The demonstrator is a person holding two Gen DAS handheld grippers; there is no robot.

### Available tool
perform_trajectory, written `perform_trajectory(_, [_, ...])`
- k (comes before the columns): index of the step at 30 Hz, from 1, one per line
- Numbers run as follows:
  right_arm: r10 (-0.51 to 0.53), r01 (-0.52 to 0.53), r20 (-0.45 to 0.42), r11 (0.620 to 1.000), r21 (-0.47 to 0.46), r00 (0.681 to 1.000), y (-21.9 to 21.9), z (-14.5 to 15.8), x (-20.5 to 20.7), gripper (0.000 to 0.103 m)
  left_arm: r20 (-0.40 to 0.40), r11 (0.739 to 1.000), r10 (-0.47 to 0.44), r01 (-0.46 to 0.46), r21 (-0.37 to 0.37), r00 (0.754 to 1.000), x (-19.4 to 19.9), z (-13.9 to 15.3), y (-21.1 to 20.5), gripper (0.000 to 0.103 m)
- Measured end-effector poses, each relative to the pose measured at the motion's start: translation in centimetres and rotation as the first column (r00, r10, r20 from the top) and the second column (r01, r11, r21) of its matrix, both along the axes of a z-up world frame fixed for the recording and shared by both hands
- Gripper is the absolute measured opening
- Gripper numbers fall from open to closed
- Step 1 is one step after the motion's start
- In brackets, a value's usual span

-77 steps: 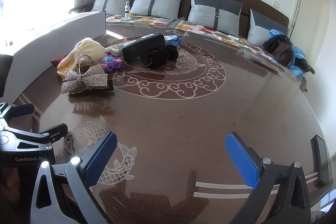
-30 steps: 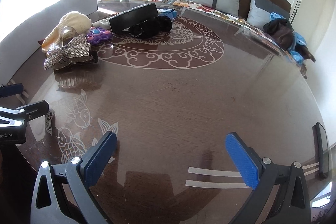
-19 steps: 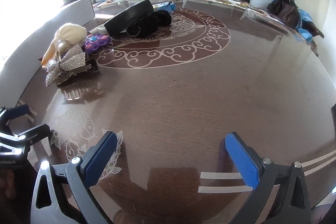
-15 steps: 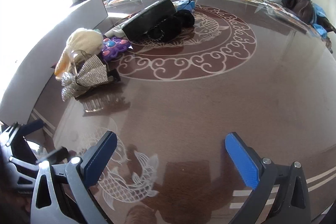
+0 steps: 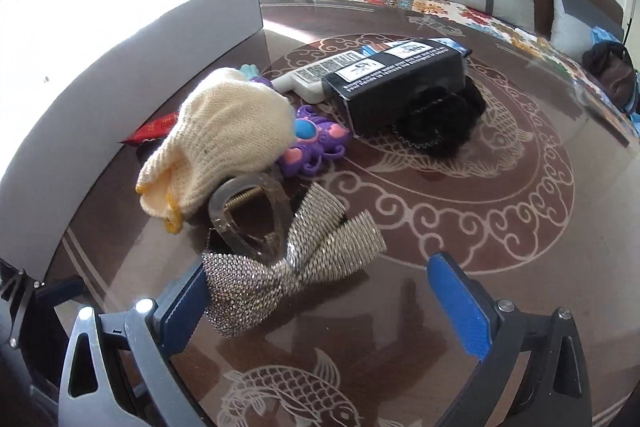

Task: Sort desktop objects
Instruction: 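Grasp the clear hair clip with rhinestone bow with the right gripper, then grasp the cream knitted hat with the left gripper while the right gripper holds the clip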

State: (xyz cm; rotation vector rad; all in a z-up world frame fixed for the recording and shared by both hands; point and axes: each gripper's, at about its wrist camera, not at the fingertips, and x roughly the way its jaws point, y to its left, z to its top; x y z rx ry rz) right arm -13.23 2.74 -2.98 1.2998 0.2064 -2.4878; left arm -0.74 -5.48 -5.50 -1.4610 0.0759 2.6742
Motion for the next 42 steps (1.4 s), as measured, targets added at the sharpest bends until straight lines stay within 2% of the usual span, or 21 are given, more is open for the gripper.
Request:
perform_trajectory(3, [-0.062,0.062,0.004,0.998,0.033,0.998,4.3,-0.3,1.5,0.102,-0.003,1.000,0.020,-0.020,0.000,1.000,-0.4,0.0,0.2,0.103])
perform_trajectory(7, [-0.085,0.085,-0.002,0.996,-0.014,0.996,7.7,0.5,3.7,0.103,-0.004,0.999,0.040,-0.040,0.000,0.999,-0.8,0.0,0.3,0.103])
perform_trajectory(14, [-0.018,0.018,0.005,0.998,-0.052,1.000,4.2,-0.2,3.7,0.103,0.010,0.999,0.035,-0.035,0.000,0.999,-0.5,0.0,0.6,0.103])
perform_trajectory(19, [-0.047,0.047,-0.015,0.999,0.009,0.999,1.8,-1.3,1.9,0.101,0.019,1.000,0.019,-0.019,-0.002,1.000,0.2,0.0,0.3,0.103])
perform_trajectory(22, [-0.041,0.042,-0.032,0.999,0.011,0.999,1.8,-1.2,1.3,0.073,0.022,1.000,0.010,-0.010,0.000,1.000,0.2,0.0,0.4,0.103])
perform_trajectory(23, [-0.026,0.026,-0.037,1.000,0.010,0.999,1.9,-1.0,1.3,0.061,0.023,1.000,0.001,-0.001,0.006,1.000,0.2,0.1,0.5,0.103])
perform_trajectory(24, [-0.015,0.015,-0.036,1.000,0.008,0.999,2.1,-0.9,1.3,0.055,0.023,1.000,-0.013,0.012,0.014,1.000,0.2,0.2,0.7,0.103])
perform_trajectory(28, [-0.008,0.008,-0.026,1.000,0.009,1.000,4.4,-0.8,1.9,0.054,-0.015,0.997,-0.083,0.083,0.004,0.996,-0.7,1.2,2.2,0.103])
perform_trajectory(32, [-0.024,0.024,-0.024,0.999,0.021,0.999,7.5,-0.9,3.7,0.054,-0.047,0.990,-0.140,0.140,0.000,0.989,-3.6,1.9,4.3,0.103])
perform_trajectory(36, [-0.041,0.042,-0.011,0.999,0.019,0.999,9.6,-0.7,5.0,0.054,-0.008,0.985,-0.175,0.175,0.005,0.985,-7.3,1.2,6.8,0.103])
perform_trajectory(38, [-0.047,0.047,-0.006,0.999,0.009,0.999,10.2,-0.5,5.4,0.054,0.004,0.983,-0.181,0.181,-0.018,0.983,-8.6,1.0,8.0,0.103])
perform_trajectory(39, [-0.050,0.050,-0.007,0.999,0.004,0.999,10.5,-0.4,5.6,0.054,-0.002,0.982,-0.186,0.186,-0.026,0.983,-8.9,1.1,8.4,0.093])
perform_trajectory(40, [-0.053,0.053,-0.008,0.999,-0.002,0.999,10.8,-0.2,5.7,0.054,-0.004,0.981,-0.189,0.189,-0.036,0.982,-9.0,1.2,8.6,0.056])
perform_trajectory(41, [-0.055,0.055,-0.010,0.998,-0.009,0.998,11.0,0.1,5.9,0.054,-0.004,0.982,-0.186,0.186,-0.033,0.982,-9.1,1.4,8.6,0.045])
perform_trajectory(42, [-0.057,0.057,-0.009,0.998,-0.017,0.998,11.3,0.3,5.9,0.054,-0.003,0.983,-0.181,0.181,-0.014,0.984,-9.1,1.8,8.5,0.040])
